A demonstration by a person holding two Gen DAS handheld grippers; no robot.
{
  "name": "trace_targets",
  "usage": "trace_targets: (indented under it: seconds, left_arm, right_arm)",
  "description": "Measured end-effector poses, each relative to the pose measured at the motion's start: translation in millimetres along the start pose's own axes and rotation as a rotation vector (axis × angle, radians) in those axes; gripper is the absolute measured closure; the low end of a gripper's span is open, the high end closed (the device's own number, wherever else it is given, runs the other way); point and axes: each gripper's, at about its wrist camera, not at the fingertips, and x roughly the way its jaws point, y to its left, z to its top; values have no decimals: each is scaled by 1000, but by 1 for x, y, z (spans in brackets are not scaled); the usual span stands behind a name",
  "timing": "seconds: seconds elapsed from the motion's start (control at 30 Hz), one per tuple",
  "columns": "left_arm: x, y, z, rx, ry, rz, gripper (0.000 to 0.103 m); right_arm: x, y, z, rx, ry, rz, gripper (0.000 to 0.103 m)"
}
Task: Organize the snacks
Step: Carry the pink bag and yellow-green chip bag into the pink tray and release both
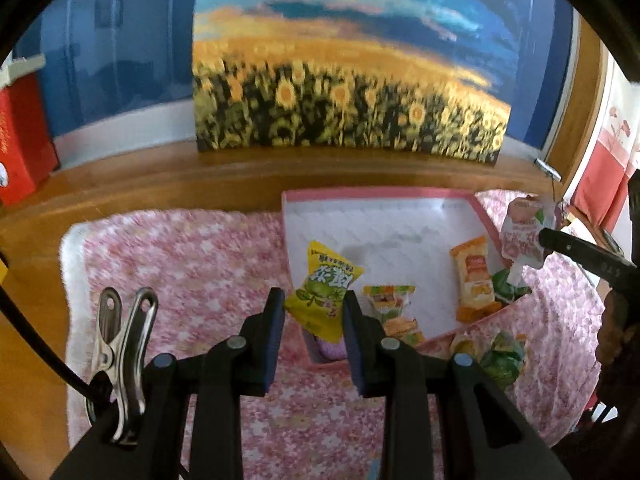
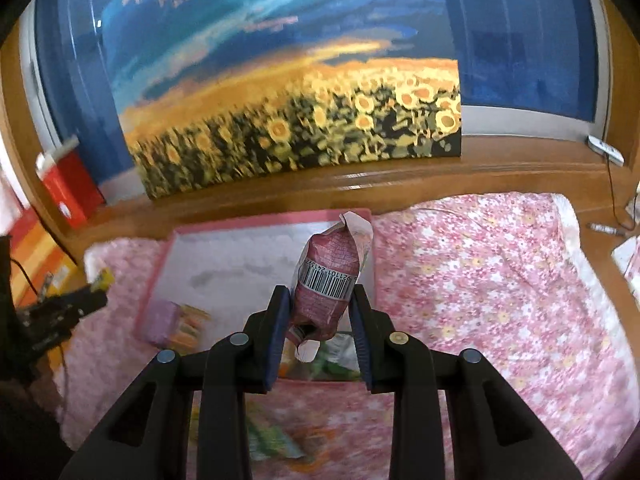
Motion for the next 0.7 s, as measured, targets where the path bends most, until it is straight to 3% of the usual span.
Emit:
trace_targets:
  seconds: [0.17, 0.43, 0.6, 0.7]
  left_arm:
    - [30, 1, 17, -8, 46, -28, 73]
    - [61, -7, 44, 30, 50, -35, 73]
    - [73, -4, 45, -7, 76, -33, 73]
    - [76, -4, 44, -2, 83, -23, 73]
  right_arm:
    - [33, -11, 15, 16, 63, 135, 72]
    - [70, -26, 33, -35, 132, 216, 72]
    - [78, -34, 45, -76, 118, 209, 70]
    - [74, -42, 51, -63, 65, 219, 76]
